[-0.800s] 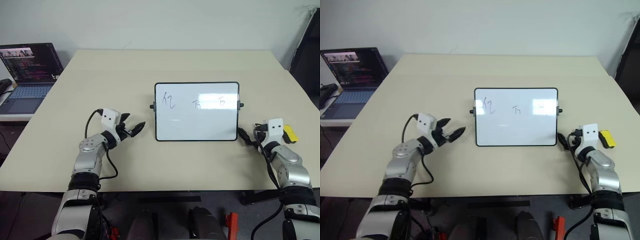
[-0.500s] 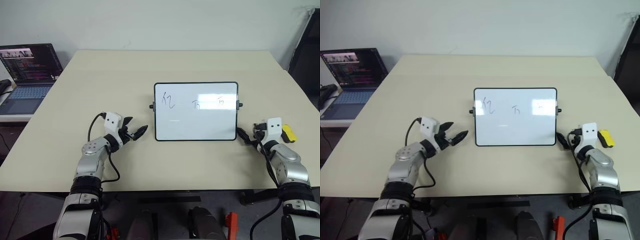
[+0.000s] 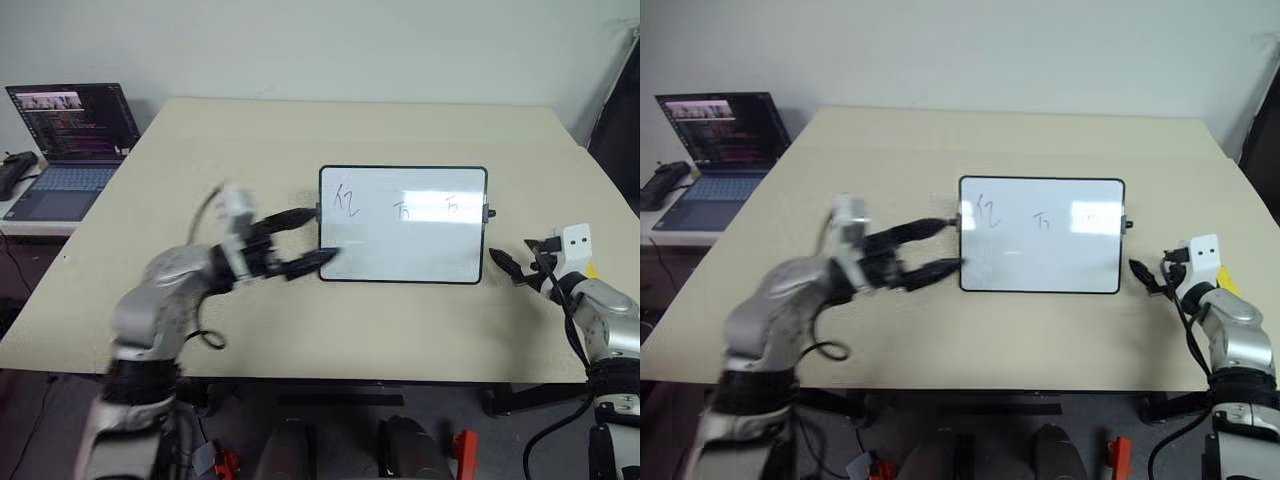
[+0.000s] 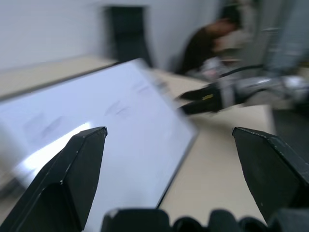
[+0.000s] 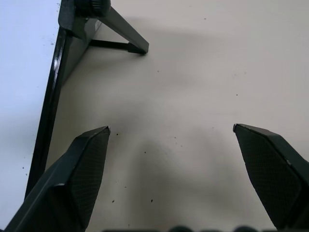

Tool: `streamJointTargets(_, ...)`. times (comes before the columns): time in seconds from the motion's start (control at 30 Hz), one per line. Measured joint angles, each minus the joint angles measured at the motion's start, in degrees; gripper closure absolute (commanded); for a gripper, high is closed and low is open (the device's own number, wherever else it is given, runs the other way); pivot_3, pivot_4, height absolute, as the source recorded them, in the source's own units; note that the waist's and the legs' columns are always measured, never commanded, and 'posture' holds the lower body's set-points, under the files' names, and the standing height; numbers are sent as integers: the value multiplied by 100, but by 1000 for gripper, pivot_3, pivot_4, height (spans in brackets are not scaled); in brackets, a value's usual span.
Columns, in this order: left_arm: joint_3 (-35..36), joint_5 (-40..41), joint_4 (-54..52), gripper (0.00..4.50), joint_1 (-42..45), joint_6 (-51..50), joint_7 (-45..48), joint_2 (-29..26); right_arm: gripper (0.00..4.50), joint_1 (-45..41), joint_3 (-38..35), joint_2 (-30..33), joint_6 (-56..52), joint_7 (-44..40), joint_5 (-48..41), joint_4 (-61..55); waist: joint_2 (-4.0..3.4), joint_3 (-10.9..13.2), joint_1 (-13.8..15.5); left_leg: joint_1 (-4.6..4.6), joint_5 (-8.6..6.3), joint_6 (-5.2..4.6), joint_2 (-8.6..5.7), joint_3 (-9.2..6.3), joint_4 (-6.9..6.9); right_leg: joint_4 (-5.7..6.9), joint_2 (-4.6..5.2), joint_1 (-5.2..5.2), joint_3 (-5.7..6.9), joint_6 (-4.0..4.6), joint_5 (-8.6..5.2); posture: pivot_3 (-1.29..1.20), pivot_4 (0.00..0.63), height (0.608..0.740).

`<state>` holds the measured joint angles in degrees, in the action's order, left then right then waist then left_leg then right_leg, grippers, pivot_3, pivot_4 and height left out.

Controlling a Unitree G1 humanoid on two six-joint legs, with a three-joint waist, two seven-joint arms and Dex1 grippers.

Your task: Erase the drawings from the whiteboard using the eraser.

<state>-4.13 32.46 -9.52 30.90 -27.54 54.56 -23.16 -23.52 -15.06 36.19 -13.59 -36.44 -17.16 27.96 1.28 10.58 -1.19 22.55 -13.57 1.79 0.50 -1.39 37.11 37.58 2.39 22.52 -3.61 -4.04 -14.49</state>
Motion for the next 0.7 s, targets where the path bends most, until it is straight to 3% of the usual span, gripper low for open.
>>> streamJointTargets(0.37, -1280, -985, 1651, 0, 497, 909, -36, 1783, 24, -217, -466, 896, -47, -234, 5, 1010, -6, -1, -175, -13, -9, -15, 9, 6, -17, -47, -14, -17, -12, 7, -3, 0, 150, 740)
streamJointTargets(0.7, -1400, -1103, 1655, 0, 506, 1033, 97, 1876, 24, -900, -280, 1091, 239, -636, 276, 2500, -9, -2, -189, -13, -9, -16, 8, 6, -17, -50, -12, -19, -14, 5, -2, 0, 150, 740)
